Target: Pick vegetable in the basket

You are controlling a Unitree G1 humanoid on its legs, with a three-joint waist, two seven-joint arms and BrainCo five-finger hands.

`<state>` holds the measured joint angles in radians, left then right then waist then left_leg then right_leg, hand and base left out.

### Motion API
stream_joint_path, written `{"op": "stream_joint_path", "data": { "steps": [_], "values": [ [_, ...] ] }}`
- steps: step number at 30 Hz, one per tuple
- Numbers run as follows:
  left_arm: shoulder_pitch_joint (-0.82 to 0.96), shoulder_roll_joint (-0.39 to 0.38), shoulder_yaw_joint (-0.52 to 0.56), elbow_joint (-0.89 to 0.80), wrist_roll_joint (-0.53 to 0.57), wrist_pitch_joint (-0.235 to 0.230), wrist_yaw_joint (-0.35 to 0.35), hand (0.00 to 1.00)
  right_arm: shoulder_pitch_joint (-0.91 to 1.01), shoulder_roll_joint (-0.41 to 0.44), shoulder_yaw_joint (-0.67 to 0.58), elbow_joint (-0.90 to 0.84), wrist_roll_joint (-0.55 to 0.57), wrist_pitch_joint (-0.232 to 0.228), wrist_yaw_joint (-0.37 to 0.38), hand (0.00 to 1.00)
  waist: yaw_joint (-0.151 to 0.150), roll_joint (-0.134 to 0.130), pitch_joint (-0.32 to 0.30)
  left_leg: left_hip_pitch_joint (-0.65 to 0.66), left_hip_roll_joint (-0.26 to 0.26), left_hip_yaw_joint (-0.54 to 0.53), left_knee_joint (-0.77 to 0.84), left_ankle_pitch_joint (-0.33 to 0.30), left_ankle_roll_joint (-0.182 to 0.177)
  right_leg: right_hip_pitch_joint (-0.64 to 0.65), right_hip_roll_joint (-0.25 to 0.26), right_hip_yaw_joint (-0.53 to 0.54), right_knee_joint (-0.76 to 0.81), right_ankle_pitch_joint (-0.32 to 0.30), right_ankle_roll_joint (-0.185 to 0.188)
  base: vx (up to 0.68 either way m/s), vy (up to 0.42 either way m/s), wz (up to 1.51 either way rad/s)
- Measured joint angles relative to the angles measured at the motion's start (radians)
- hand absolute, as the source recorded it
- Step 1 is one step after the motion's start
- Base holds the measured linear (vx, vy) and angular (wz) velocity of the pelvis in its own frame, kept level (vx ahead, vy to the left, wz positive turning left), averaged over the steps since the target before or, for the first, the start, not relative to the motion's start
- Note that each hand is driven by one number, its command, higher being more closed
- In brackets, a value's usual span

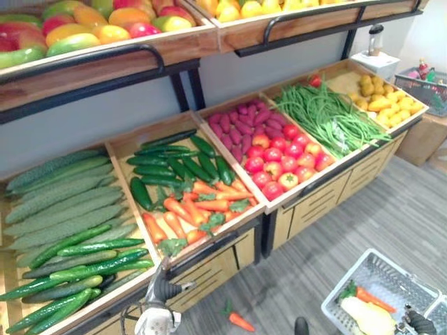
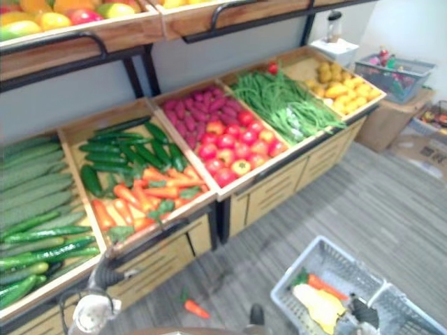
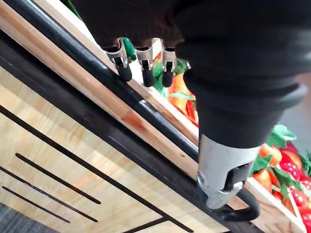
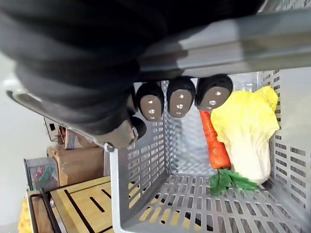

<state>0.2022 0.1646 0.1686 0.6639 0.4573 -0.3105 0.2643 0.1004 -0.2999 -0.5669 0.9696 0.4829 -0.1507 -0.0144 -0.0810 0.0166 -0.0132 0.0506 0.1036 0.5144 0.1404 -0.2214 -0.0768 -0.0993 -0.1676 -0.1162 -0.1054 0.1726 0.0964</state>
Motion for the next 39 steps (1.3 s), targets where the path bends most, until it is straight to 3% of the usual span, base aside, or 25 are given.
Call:
{"op": "stream_joint_path", "data": {
  "steps": [6,7,10,11,12,13,19,21,22,23,24,25,26,27,28,29,30,31,32,33,34,35,36,38,39],
  "values": [
    [-0.001,-0.023,0.083,0.033,-0.003,0.001,-0.017,0.00,-0.068,-0.011,-0.088,0.034,0.008,0.002,-0.025,1.00,-0.002,0.030,0.009,0.009,0.036,0.024,0.037,-0.023,-0.036,-0.003,0.035,0.043,-0.001,-0.006,-0.007,-0.03,-0.061,-0.21],
    [-0.002,-0.024,0.094,0.038,-0.004,0.001,-0.017,0.00,-0.079,-0.016,-0.103,0.035,0.008,0.002,-0.029,1.00,0.001,0.033,0.011,0.008,0.028,-0.017,0.048,-0.026,-0.040,-0.009,0.040,0.058,-0.006,-0.009,-0.004,-0.04,-0.072,-0.35],
    [-0.003,-0.040,0.125,0.043,-0.024,0.001,-0.015,0.00,-0.118,-0.032,-0.131,0.040,0.009,0.000,-0.035,1.00,0.008,0.041,0.020,-0.012,-0.009,-0.317,0.075,-0.035,-0.034,-0.026,0.050,0.112,-0.005,-0.010,-0.003,0.00,-0.063,-0.46],
    [-0.004,-0.052,0.129,0.043,-0.027,0.000,-0.013,0.00,-0.126,-0.043,-0.132,0.039,0.009,-0.002,-0.043,1.00,0.015,0.051,0.027,-0.013,-0.024,-0.419,0.072,-0.067,-0.041,-0.035,0.060,0.136,-0.002,-0.009,-0.002,-0.03,-0.034,-0.49],
    [-0.006,-0.054,0.129,0.042,-0.038,-0.001,-0.008,0.00,-0.132,-0.046,-0.131,0.038,0.009,-0.002,-0.046,1.00,0.020,0.062,0.033,-0.013,-0.025,-0.450,0.069,-0.087,-0.035,-0.038,0.073,0.148,-0.001,-0.009,-0.001,-0.08,0.034,-0.66],
    [-0.010,-0.055,0.125,0.043,-0.087,-0.007,-0.007,0.00,-0.130,-0.041,-0.130,0.034,0.009,-0.002,-0.049,1.00,0.036,0.066,0.040,-0.008,-0.024,-0.434,0.078,-0.113,-0.003,-0.041,0.081,0.171,0.000,-0.004,0.006,-0.08,0.036,-0.49],
    [-0.002,-0.013,0.173,0.066,-0.206,-0.005,-0.007,0.00,-0.048,0.084,-0.063,-0.215,0.007,0.017,-0.067,1.00,0.039,0.056,0.051,-0.019,-0.020,-0.278,0.134,-0.128,0.002,-0.134,0.108,0.274,0.060,-0.004,0.005,-0.05,0.018,-0.69],
    [0.009,0.031,0.195,0.075,-0.220,0.007,-0.006,0.00,-0.026,0.122,-0.016,-0.327,0.006,0.019,-0.072,1.00,0.043,0.057,0.058,-0.050,-0.003,-0.179,0.149,-0.126,0.031,-0.189,0.117,0.243,0.062,-0.068,-0.060,-0.09,-0.010,-1.34],
    [0.014,0.036,0.216,0.092,-0.221,0.025,-0.003,0.00,-0.044,0.131,0.007,-0.352,0.005,0.014,-0.071,1.00,0.064,0.105,0.089,-0.019,0.057,-0.082,0.098,-0.096,0.025,-0.238,0.129,0.081,0.181,-0.107,-0.081,-0.09,-0.046,-1.64],
    [0.015,0.035,0.230,0.096,-0.221,0.034,0.000,0.00,-0.071,0.130,0.023,-0.359,0.005,0.013,-0.071,1.00,0.070,0.130,0.121,0.003,0.092,-0.029,0.089,-0.084,0.012,-0.294,0.126,-0.019,0.436,-0.134,-0.136,-0.04,-0.074,-1.65],
    [0.015,0.038,0.232,0.098,-0.220,0.049,0.000,0.00,-0.078,0.128,0.024,-0.361,0.005,0.013,-0.072,1.00,0.072,0.135,0.143,0.043,0.095,0.000,0.073,-0.073,0.008,-0.291,0.091,-0.086,0.630,-0.186,-0.167,0.02,-0.060,-1.12],
    [0.030,0.047,0.229,0.098,-0.219,0.063,0.000,0.00,-0.069,0.127,0.029,-0.349,0.003,0.014,-0.073,1.00,0.072,0.118,0.142,0.084,0.073,0.031,0.056,-0.064,0.003,-0.228,0.025,-0.149,0.728,-0.240,-0.158,0.06,-0.054,-0.73],
    [0.046,0.057,0.229,0.098,-0.218,0.064,0.000,0.00,-0.068,0.126,0.041,-0.336,-0.004,0.014,-0.072,1.00,0.074,0.099,0.142,0.098,0.056,0.050,0.059,-0.065,0.003,-0.197,0.000,-0.163,0.711,-0.284,-0.124,0.00,-0.060,-1.11],
    [0.067,0.086,0.229,0.126,-0.216,0.074,0.001,0.00,-0.088,0.112,0.099,-0.308,-0.016,0.014,-0.069,1.00,0.075,0.076,0.142,0.082,0.022,0.087,0.077,-0.068,0.021,-0.169,0.038,-0.151,0.591,-0.308,-0.104,-0.06,-0.051,-1.12],
    [0.067,0.100,0.230,0.142,-0.216,0.085,0.004,0.00,-0.093,0.109,0.115,-0.301,-0.026,0.014,-0.068,1.00,0.072,0.074,0.143,0.068,0.010,0.075,0.072,-0.064,0.057,-0.142,0.067,-0.114,0.500,-0.295,-0.084,-0.19,-0.042,-1.66],
    [0.074,0.118,0.227,0.175,-0.215,0.110,0.005,0.00,-0.129,0.104,0.129,-0.277,-0.065,0.017,-0.069,1.00,0.088,0.088,0.143,0.049,-0.018,0.052,-0.016,-0.068,0.093,-0.096,0.139,-0.045,0.276,-0.174,-0.020,-0.25,-0.008,-1.97],
    [0.104,0.134,0.230,0.182,-0.208,0.113,0.008,0.00,-0.159,0.094,0.131,-0.274,-0.132,0.023,-0.070,1.00,0.117,0.115,0.157,0.038,0.019,0.119,-0.064,0.013,0.062,-0.123,0.138,-0.095,0.418,-0.251,-0.130,-0.22,-0.005,-1.91],
    [0.100,0.138,0.217,0.188,-0.205,0.115,0.007,0.00,-0.154,0.083,0.136,-0.272,-0.181,0.029,-0.069,1.00,0.117,0.107,0.157,0.029,0.016,0.149,-0.054,0.022,0.057,-0.139,0.077,-0.129,0.551,-0.312,-0.124,-0.09,-0.057,-1.31],
    [0.092,0.134,0.158,0.211,-0.198,0.128,0.014,0.00,-0.132,0.048,0.143,-0.262,-0.295,0.034,-0.069,1.00,0.107,0.105,0.156,0.022,0.014,0.165,-0.043,0.025,0.054,-0.110,-0.032,-0.171,0.637,-0.358,-0.084,-0.01,-0.105,-0.48],
    [0.087,0.132,0.157,0.227,-0.198,0.133,0.020,0.00,-0.128,0.033,0.144,-0.256,-0.369,0.037,-0.068,1.00,0.110,0.101,0.155,0.016,0.015,0.182,-0.034,0.026,0.051,-0.088,-0.075,-0.181,0.619,-0.354,-0.080,-0.02,-0.244,-0.71],
    [0.072,0.153,0.143,0.278,-0.197,0.157,0.009,0.00,-0.133,0.007,0.159,-0.253,-0.461,0.037,-0.065,1.00,0.109,0.082,0.157,0.001,0.012,0.220,-0.015,0.030,0.042,-0.070,-0.135,-0.176,0.541,-0.334,-0.034,-0.04,-0.254,-0.92],
    [0.045,0.189,0.145,0.324,-0.197,0.198,0.014,0.00,-0.129,-0.030,0.193,-0.250,-0.527,0.038,-0.062,1.00,0.105,0.066,0.153,-0.013,0.010,0.240,-0.012,0.043,0.021,-0.053,-0.109,-0.177,0.449,-0.343,0.037,-0.05,-0.317,-0.95],
    [0.035,0.202,0.144,0.345,-0.197,0.215,0.014,0.00,-0.130,-0.051,0.214,-0.245,-0.548,0.042,-0.061,1.00,0.103,0.066,0.153,-0.018,0.013,0.246,-0.019,0.050,0.012,-0.041,-0.086,-0.170,0.393,-0.337,0.051,-0.05,-0.264,-0.88],
    [0.057,0.233,0.144,0.382,-0.197,0.244,0.017,0.00,-0.104,-0.084,0.221,-0.244,-0.592,0.051,-0.057,1.00,0.079,0.069,0.153,-0.030,0.065,0.246,-0.039,0.087,-0.010,-0.027,-0.010,-0.147,0.278,-0.272,0.037,-0.06,-0.268,-0.66],
    [0.063,0.235,0.140,0.381,-0.196,0.240,0.006,0.00,-0.094,-0.089,0.218,-0.244,-0.592,0.054,-0.057,1.00,0.075,0.069,0.153,-0.027,0.067,0.247,-0.043,0.093,-0.021,-0.025,-0.001,-0.145,0.265,-0.265,0.035,-0.05,-0.178,-0.40]
  ]
}}
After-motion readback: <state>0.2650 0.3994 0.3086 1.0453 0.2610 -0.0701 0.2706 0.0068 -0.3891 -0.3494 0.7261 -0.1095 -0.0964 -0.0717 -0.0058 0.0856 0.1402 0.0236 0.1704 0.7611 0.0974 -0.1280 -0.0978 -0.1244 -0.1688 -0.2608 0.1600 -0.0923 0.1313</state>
